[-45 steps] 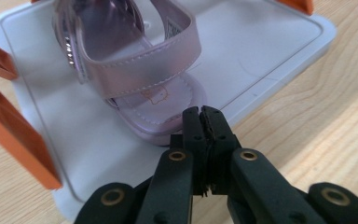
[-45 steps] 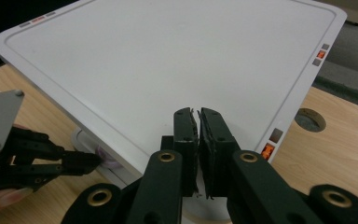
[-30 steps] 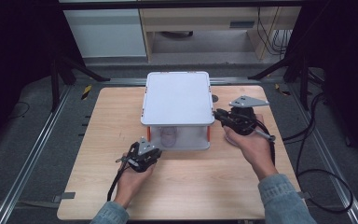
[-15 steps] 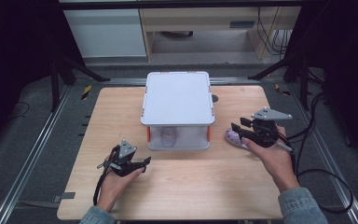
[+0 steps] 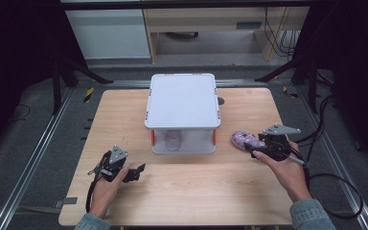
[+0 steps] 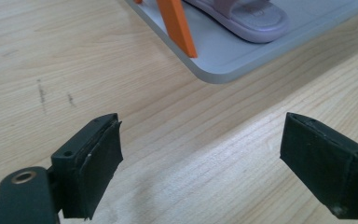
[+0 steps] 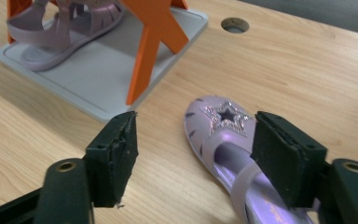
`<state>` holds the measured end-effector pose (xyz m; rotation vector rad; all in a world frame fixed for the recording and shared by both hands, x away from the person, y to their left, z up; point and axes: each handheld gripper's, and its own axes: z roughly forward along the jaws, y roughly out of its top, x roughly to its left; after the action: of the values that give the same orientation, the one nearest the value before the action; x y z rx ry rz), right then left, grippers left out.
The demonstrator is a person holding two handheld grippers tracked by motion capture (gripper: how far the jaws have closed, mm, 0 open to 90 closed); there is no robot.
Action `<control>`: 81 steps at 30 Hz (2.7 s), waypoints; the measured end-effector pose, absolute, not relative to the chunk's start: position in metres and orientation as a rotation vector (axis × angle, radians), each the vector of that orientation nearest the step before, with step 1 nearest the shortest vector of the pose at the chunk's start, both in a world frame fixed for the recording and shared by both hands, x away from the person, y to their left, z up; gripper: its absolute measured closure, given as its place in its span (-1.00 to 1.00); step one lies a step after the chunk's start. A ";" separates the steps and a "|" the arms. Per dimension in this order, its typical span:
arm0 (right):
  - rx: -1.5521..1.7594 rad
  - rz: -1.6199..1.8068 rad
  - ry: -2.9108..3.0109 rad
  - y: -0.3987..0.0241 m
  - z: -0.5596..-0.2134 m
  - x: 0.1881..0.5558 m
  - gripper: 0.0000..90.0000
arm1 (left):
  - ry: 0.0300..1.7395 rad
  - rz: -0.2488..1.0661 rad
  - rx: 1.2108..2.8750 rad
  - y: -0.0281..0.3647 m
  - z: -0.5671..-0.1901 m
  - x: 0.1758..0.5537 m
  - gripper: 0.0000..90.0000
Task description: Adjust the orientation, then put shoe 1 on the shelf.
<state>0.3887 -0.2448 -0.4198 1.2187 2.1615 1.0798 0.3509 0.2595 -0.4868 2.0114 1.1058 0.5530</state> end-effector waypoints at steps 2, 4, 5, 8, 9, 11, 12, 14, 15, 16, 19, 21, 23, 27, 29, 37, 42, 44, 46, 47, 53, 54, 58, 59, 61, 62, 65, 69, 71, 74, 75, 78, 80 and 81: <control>1.217 1.084 2.163 -0.247 -0.421 0.388 -0.17 | 1.119 0.557 1.995 0.262 -0.486 0.351 -0.76; 1.204 1.065 2.159 -0.255 -0.427 0.385 0.05 | 1.137 0.560 1.985 0.266 -0.487 0.351 -0.76; 1.204 1.065 2.159 -0.255 -0.427 0.385 0.05 | 1.151 0.559 1.979 0.268 -0.489 0.351 -0.76; 1.199 1.040 2.160 -0.266 -0.436 0.382 0.24 | 1.191 0.557 1.957 0.276 -0.490 0.351 -0.76; 1.199 1.040 2.160 -0.266 -0.436 0.382 0.24 | 1.198 0.561 1.950 0.278 -0.490 0.351 -0.76; 1.196 1.018 2.161 -0.270 -0.442 0.380 0.27 | 1.214 0.562 1.929 0.281 -0.489 0.351 -0.76; 1.202 1.012 2.158 -0.273 -0.445 0.380 0.28 | 1.217 0.563 1.929 0.281 -0.489 0.351 -0.76; 1.200 1.006 2.152 -0.278 -0.450 0.379 0.30 | 1.221 0.566 1.919 0.283 -0.488 0.350 -0.76; 1.200 1.006 2.152 -0.278 -0.450 0.379 0.30 | 1.225 0.567 1.913 0.283 -0.488 0.349 -0.76; 1.198 0.997 2.155 -0.280 -0.453 0.378 0.28 | 1.222 0.568 1.913 0.284 -0.487 0.349 -0.76; 1.190 0.991 2.157 -0.280 -0.456 0.378 0.23 | 1.224 0.569 1.912 0.284 -0.487 0.349 -0.76; 1.188 0.979 2.164 -0.281 -0.459 0.379 0.20 | 1.225 0.567 1.915 0.284 -0.488 0.349 -0.76; 1.181 0.968 2.171 -0.280 -0.462 0.380 0.18 | 1.224 0.566 1.919 0.284 -0.488 0.349 -0.76; 1.182 0.939 2.194 -0.280 -0.468 0.385 0.25 | 1.220 0.567 1.929 0.283 -0.489 0.349 -0.76; 1.181 0.943 2.198 -0.280 -0.470 0.387 0.32 | 1.221 0.569 1.931 0.282 -0.489 0.349 -0.76; 1.136 0.990 2.232 -0.274 -0.474 0.395 0.83 | 1.219 0.576 1.950 0.280 -0.490 0.349 -0.76; 1.114 1.013 2.241 -0.267 -0.466 0.382 0.89 | 1.226 0.579 1.946 0.281 -0.490 0.350 -0.76; 1.105 1.021 2.242 -0.264 -0.461 0.374 0.90 | 1.228 0.580 1.945 0.282 -0.490 0.350 -0.76; 1.095 1.033 2.252 -0.258 -0.455 0.363 0.89 | 1.230 0.581 1.941 0.282 -0.490 0.350 -0.75; 1.095 1.033 2.252 -0.258 -0.455 0.363 0.89 | 1.229 0.582 1.943 0.282 -0.489 0.349 -0.75; 1.043 1.096 2.281 -0.228 -0.445 0.334 0.90 | 1.228 0.583 1.941 0.282 -0.489 0.349 -0.75; 1.031 1.107 2.302 -0.214 -0.446 0.328 0.89 | 1.229 0.583 1.941 0.282 -0.489 0.350 -0.75; 1.005 1.136 2.338 -0.192 -0.449 0.322 0.89 | 1.232 0.582 1.941 0.283 -0.489 0.349 -0.75; 0.990 1.143 2.346 -0.184 -0.449 0.320 0.89 | 1.231 0.582 1.942 0.283 -0.489 0.350 -0.75; 0.966 1.158 2.361 -0.171 -0.450 0.318 0.89 | 1.231 0.582 1.943 0.283 -0.489 0.350 -0.75; 0.951 1.167 2.373 -0.159 -0.451 0.318 0.89 | 1.230 0.582 1.944 0.282 -0.489 0.350 -0.75; 0.939 1.170 2.391 -0.147 -0.453 0.317 0.89 | 1.228 0.583 1.944 0.282 -0.489 0.350 -0.75; 0.905 1.204 2.422 -0.127 -0.456 0.316 0.88 | 1.233 0.581 1.940 0.283 -0.489 0.350 -0.75; 0.892 1.217 2.446 -0.113 -0.459 0.314 0.89 | 1.232 0.581 1.941 0.283 -0.488 0.350 -0.75; 0.893 1.229 2.451 -0.106 -0.460 0.312 0.88 | 1.227 0.584 1.942 0.283 -0.488 0.349 -0.75; 0.889 1.230 2.456 -0.104 -0.461 0.311 0.88 | 1.228 0.584 1.942 0.283 -0.488 0.349 -0.75; 0.893 1.219 2.471 -0.097 -0.468 0.304 0.87 | 1.228 0.584 1.939 0.283 -0.487 0.349 -0.75; 0.897 1.207 2.484 -0.095 -0.473 0.298 0.85 | 1.229 0.585 1.940 0.283 -0.487 0.349 -0.75; 0.897 1.207 2.484 -0.095 -0.473 0.298 0.85 | 1.229 0.585 1.940 0.283 -0.487 0.349 -0.75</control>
<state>0.2984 -0.0949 -0.4732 0.8966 2.4837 1.2073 0.3490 0.2832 -0.4870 1.9400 1.2285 0.5845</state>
